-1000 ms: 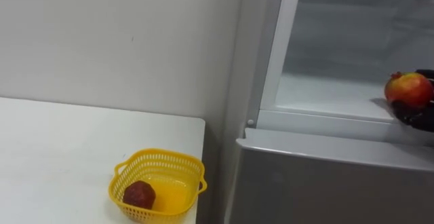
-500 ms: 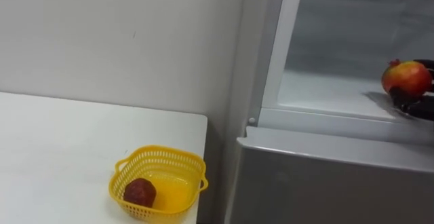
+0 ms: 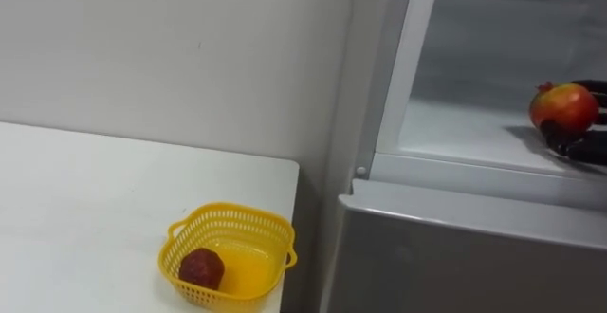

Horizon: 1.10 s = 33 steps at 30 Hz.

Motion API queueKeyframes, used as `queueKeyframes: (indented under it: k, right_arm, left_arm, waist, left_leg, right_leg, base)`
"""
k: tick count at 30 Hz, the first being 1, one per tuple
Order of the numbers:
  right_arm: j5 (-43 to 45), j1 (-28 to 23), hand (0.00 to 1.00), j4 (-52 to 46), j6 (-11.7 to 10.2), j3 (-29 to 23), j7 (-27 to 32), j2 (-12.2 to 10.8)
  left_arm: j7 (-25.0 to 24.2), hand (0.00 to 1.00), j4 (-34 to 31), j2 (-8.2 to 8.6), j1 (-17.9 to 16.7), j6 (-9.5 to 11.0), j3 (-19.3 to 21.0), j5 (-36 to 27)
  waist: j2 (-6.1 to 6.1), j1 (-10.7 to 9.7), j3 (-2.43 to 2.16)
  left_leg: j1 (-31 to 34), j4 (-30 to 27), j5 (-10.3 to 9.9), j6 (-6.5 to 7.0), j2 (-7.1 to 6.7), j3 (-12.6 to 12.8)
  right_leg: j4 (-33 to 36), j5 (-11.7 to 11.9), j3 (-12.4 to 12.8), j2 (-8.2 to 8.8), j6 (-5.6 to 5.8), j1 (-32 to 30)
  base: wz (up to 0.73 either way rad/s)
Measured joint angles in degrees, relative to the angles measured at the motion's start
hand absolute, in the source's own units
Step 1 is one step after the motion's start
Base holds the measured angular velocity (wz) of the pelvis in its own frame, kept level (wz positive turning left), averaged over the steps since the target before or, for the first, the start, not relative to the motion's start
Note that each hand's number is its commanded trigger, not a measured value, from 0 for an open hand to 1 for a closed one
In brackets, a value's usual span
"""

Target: Retrieve from the upper fridge

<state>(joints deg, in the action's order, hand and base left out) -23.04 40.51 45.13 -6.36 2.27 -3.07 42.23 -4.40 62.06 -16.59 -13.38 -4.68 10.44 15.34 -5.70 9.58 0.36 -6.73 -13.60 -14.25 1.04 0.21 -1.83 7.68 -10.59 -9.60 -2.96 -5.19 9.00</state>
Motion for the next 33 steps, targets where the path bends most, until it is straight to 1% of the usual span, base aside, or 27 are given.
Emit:
queueKeyframes:
  k: [1,2,3,5,7,9,10,12,13,14,17,20,22,24,27,30,33]
  right_arm:
    - [0.0,0.0,1.00,-0.8,0.2,0.3,0.0,-0.1]
    - [0.2,-0.2,1.00,-2.6,0.3,0.9,0.1,-0.5]
    - [0.2,-0.3,1.00,-4.6,0.3,1.3,0.2,-1.2]
    - [0.2,-0.8,1.00,-7.6,0.4,2.1,0.6,-2.3]
    - [0.8,-2.6,1.00,-12.7,0.8,3.2,0.7,-2.4]
    - [0.8,-4.3,1.00,-18.6,1.2,4.4,1.0,-3.8]
    - [0.7,-4.7,1.00,-20.2,1.3,4.7,1.1,-4.1]
    - [0.9,-6.2,1.00,-26.4,1.5,6.2,0.7,-5.0]
    - [1.1,-6.6,1.00,-27.7,1.6,6.4,0.5,-5.5]
    - [1.9,-7.6,1.00,-29.8,1.9,6.5,1.1,-6.5]
    - [2.4,-9.9,1.00,-33.8,2.7,5.2,2.4,-6.7]
    - [2.1,-12.4,1.00,-38.0,2.8,4.7,3.2,-6.7]
    - [2.2,-13.4,1.00,-40.2,2.8,4.4,3.2,-6.7]
    - [2.2,-15.2,1.00,-43.8,2.8,3.7,3.2,-6.7]
    - [3.5,-17.2,1.00,-49.2,2.7,2.8,3.1,-7.4]
    - [4.1,-17.4,1.00,-53.5,2.7,2.7,3.3,-8.8]
    - [4.1,-17.4,1.00,-58.9,2.5,3.5,1.9,-9.6]
  left_arm:
    - [0.0,0.00,-0.1,0.00,-0.1,0.0,0.0,0.0]
    - [-0.1,0.00,-0.1,0.00,-0.2,0.1,0.1,0.1]
    - [-0.1,0.00,0.0,-0.04,-0.3,0.2,0.2,0.3]
    - [-0.1,0.00,-0.1,-0.17,-0.3,0.6,0.3,0.4]
    - [0.0,0.00,-0.1,-0.23,-0.3,1.4,0.4,0.4]
    - [0.1,0.00,0.0,-0.23,-0.1,1.5,0.1,0.1]
    - [0.1,0.00,0.0,-0.22,0.0,1.5,0.0,0.0]
    - [0.3,0.00,-0.1,-0.20,0.1,1.6,-0.6,0.0]
    - [0.3,0.00,-0.1,-0.20,0.1,1.7,-0.6,0.1]
    - [0.4,0.00,-0.1,-0.20,0.0,2.1,-0.6,0.2]
    - [0.5,0.00,-0.1,-0.16,-0.5,2.5,-0.6,0.0]
    - [0.5,0.00,-0.1,-0.13,-1.2,2.7,-0.5,0.0]
    - [0.5,0.00,-0.1,0.01,-1.5,2.8,-0.5,0.0]
    - [0.5,0.00,-0.1,0.32,-1.6,3.5,-0.1,0.1]
    - [0.6,0.00,0.3,0.37,-1.8,4.4,0.9,0.1]
    - [0.4,0.00,0.9,0.42,-1.9,5.1,1.0,0.1]
    - [0.4,0.00,1.6,0.48,-1.5,5.2,1.0,0.0]
  waist:
    - [0.17,0.0,-0.09]
    - [0.22,0.0,-0.29]
    - [0.59,0.0,-0.33]
    - [0.78,0.0,-0.44]
    - [0.69,0.0,-0.45]
    - [0.43,0.1,-0.42]
    - [0.36,0.1,-0.42]
    - [0.15,0.2,-0.34]
    - [0.12,0.3,-0.35]
    - [0.06,0.4,-0.40]
    - [0.15,-0.2,-0.34]
    - [0.61,-0.4,-0.26]
    - [1.18,-0.4,-0.32]
    - [2.27,-0.4,-0.38]
    - [3.10,-0.6,-0.52]
    - [3.13,-0.9,-0.56]
    - [2.96,-1.1,-0.55]
  left_leg:
    - [-0.1,0.0,0.0,0.00,0.00,0.0]
    - [-0.3,0.1,0.0,0.00,0.01,0.0]
    - [-0.8,0.6,0.1,-0.14,0.03,0.0]
    - [-1.1,1.3,0.4,-0.49,0.01,0.0]
    - [-1.2,2.0,0.5,-0.66,-0.04,0.0]
    - [-1.2,2.0,0.5,-0.68,-0.01,0.0]
    - [-1.1,2.0,0.5,-0.68,0.00,0.0]
    - [-0.9,1.8,0.5,-0.68,0.11,-0.1]
    - [-0.9,1.8,0.5,-0.69,0.15,-0.1]
    - [-0.9,1.8,0.5,-0.68,0.19,-0.2]
    - [-0.7,1.8,0.5,-0.67,0.09,-0.4]
    - [-0.8,1.9,0.5,-0.67,0.14,-0.1]
    - [-0.8,1.9,0.5,-0.68,0.21,0.0]
    - [-0.8,1.9,0.5,-0.68,0.25,0.1]
    - [-0.7,1.9,0.5,-0.69,0.30,0.3]
    - [-0.8,1.9,0.5,-0.70,0.53,1.3]
    - [-0.9,1.9,0.5,-0.70,0.61,1.6]
  right_leg:
    - [0.0,0.0,0.1,0.00,-0.01,0.0]
    - [0.1,0.0,0.2,-0.03,-0.01,0.1]
    - [0.2,0.0,0.5,-0.11,-0.01,0.2]
    - [0.2,0.0,0.8,-0.15,-0.07,0.1]
    - [0.2,0.0,0.7,-0.25,-0.10,0.0]
    - [0.1,0.0,0.8,-0.38,-0.20,0.0]
    - [0.1,0.0,0.8,-0.38,-0.21,-0.1]
    - [0.1,0.0,0.7,-0.34,-0.22,-0.1]
    - [0.1,0.0,0.6,-0.32,-0.22,0.0]
    - [0.1,0.0,0.4,-0.23,-0.22,0.1]
    - [0.2,0.0,0.2,-0.10,-0.20,0.0]
    - [0.3,0.0,0.1,-0.10,-0.17,0.0]
    - [0.3,0.0,0.1,-0.13,-0.16,-0.1]
    - [0.3,0.0,0.2,-0.16,-0.16,-0.2]
    - [0.2,0.0,0.2,-0.22,-0.17,-0.4]
    - [0.3,0.0,0.3,-0.30,-0.26,-0.5]
    - [0.3,0.0,0.2,-0.32,-0.27,-0.5]
  base:
    - [-0.07]
    - [-0.10]
    - [-0.11]
    - [-0.07]
    - [0.02]
    - [0.00]
    - [0.00]
    - [0.06]
    - [0.08]
    - [0.12]
    - [0.06]
    - [-0.03]
    - [-0.02]
    - [-0.03]
    - [-0.06]
    - [-0.14]
    - [0.03]
